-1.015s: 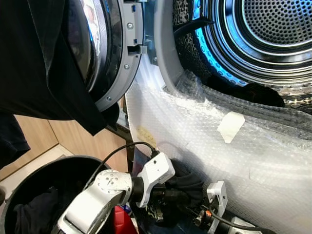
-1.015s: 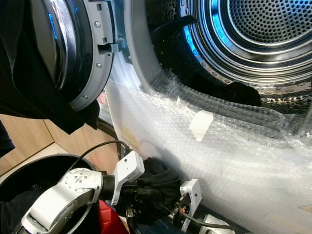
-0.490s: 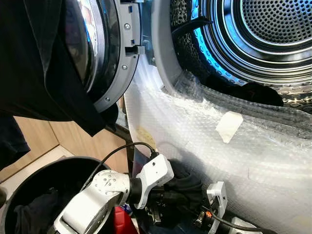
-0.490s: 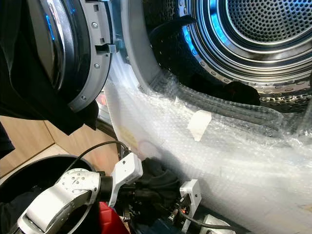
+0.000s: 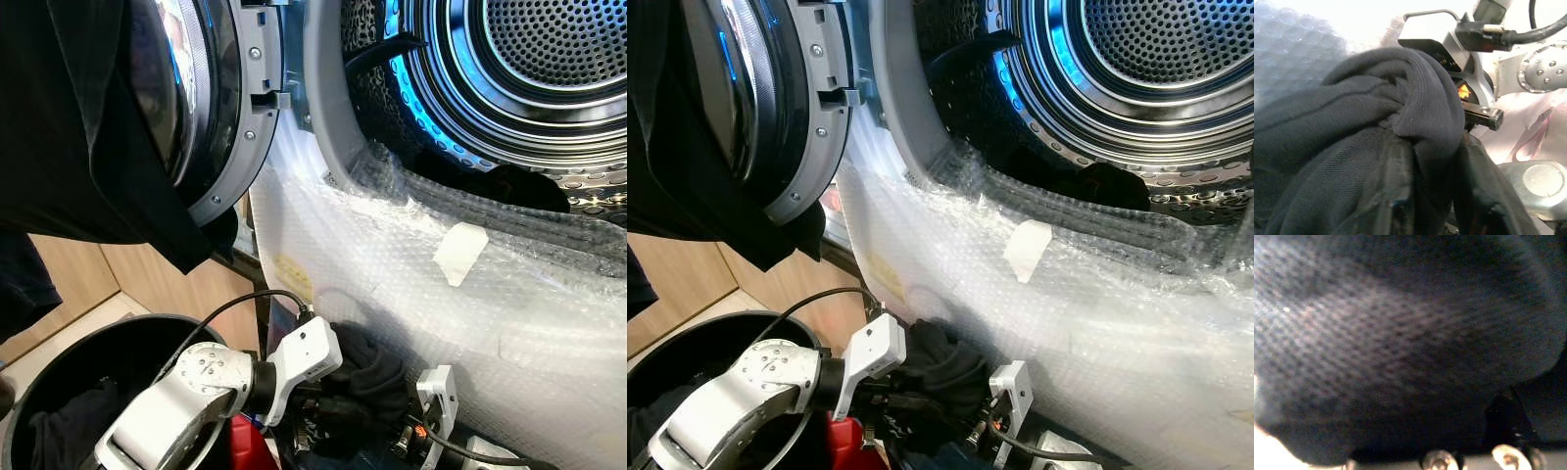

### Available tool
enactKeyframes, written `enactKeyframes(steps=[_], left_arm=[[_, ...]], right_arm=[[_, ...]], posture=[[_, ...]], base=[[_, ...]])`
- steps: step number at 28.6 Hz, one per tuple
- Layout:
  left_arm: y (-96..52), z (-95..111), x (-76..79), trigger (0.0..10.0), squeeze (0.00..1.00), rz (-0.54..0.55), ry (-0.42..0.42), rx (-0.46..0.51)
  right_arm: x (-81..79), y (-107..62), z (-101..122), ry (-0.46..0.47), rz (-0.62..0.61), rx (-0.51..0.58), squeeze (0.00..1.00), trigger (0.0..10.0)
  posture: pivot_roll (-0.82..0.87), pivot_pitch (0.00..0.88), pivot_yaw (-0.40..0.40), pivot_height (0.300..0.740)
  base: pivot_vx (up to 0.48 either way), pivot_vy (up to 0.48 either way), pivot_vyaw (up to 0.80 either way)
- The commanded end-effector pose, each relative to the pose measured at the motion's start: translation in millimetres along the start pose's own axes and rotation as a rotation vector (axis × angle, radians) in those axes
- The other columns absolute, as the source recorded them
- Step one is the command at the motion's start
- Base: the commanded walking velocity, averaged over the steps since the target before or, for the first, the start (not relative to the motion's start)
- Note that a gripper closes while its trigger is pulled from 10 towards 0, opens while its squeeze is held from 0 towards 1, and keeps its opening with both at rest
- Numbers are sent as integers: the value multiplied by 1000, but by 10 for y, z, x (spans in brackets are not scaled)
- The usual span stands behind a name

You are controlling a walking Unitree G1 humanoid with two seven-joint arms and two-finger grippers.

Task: Clothes washing

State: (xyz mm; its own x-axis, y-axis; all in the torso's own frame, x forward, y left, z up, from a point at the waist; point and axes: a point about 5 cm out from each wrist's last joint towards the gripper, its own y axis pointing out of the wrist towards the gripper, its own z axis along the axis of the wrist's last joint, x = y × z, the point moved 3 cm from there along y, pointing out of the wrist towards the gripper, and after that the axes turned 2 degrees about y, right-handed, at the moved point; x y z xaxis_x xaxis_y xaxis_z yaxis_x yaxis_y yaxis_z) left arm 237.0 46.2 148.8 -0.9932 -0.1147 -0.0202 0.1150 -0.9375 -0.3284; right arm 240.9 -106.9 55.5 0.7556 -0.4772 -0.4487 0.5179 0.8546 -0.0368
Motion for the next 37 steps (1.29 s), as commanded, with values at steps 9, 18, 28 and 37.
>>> enactKeyframes(steps=[9,18,28,37], left_arm=[[-143,-100,42,10000,1000,-10,-82,-63],[-431,-57,101,10000,1000,27,-123,-28],[-773,-8,-420,10000,137,476,-241,231],[-1046,-534,-913,10000,0,1030,-212,140]], right_arm=[[64,-16,78,-31,-27,50,0,0],[51,-122,-42,-10,-16,10,0,0],[-17,-152,-138,9,64,-49,0,0],[-137,-137,35,-5,114,22,0,0]], posture=[[177,0,35,740],[184,0,42,740],[220,0,30,740],[207,0,20,740]], base=[[0,0,0],[0,0,0],[0,0,0],[0,0,0]])
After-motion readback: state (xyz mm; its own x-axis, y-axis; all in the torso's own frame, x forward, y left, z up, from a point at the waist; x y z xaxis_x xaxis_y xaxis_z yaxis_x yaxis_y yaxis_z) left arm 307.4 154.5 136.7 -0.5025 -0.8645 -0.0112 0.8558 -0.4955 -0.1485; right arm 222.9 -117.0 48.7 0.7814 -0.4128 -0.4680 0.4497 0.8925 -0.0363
